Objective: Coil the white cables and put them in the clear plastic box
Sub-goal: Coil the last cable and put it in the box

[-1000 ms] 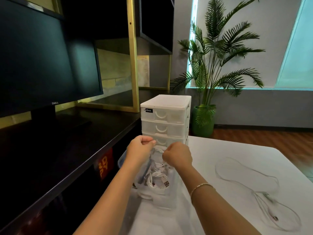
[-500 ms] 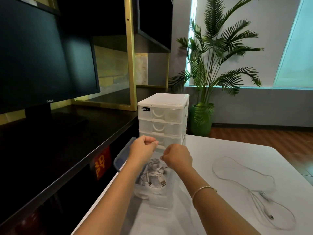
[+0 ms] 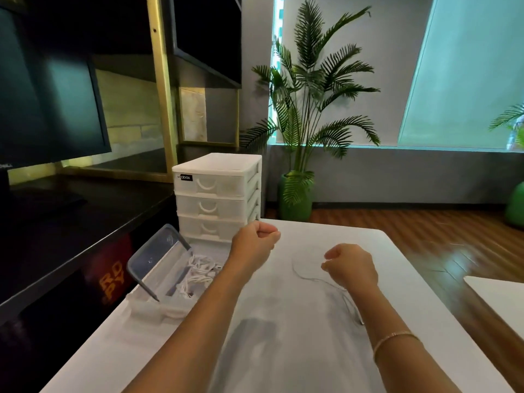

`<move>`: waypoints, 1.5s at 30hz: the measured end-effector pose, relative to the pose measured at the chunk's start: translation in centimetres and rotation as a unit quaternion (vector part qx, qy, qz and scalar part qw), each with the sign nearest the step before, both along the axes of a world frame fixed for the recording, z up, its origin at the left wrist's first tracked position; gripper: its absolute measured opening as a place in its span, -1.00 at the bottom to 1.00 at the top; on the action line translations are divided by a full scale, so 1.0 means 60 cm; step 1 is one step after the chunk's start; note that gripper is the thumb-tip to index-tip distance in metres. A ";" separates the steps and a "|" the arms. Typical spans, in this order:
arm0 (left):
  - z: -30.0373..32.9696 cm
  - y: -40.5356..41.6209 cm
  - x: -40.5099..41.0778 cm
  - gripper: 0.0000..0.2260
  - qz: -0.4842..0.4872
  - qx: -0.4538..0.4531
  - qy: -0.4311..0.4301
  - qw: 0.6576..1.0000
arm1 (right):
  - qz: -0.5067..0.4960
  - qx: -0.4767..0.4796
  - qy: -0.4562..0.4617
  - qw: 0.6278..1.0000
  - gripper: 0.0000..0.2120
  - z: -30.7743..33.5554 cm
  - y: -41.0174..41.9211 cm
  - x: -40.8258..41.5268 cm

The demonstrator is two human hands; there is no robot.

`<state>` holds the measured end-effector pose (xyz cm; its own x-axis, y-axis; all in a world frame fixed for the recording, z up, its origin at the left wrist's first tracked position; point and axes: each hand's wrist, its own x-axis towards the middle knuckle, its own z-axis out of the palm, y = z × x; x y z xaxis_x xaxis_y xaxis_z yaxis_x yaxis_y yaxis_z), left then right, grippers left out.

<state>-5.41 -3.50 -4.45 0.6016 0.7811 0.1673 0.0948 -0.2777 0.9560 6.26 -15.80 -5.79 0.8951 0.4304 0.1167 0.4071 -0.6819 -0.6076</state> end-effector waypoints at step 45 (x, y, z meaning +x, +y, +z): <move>-0.027 -0.070 0.005 -0.59 -0.334 -0.207 -0.002 0.920 | 0.096 0.215 -0.005 0.972 -0.68 0.000 -0.071 -0.002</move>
<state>-5.11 -7.67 -6.07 0.9701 0.2359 -0.0577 0.0311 0.1151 0.9929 6.12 -20.06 -5.79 0.8014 0.4981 0.3311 0.5087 -0.2766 -0.8153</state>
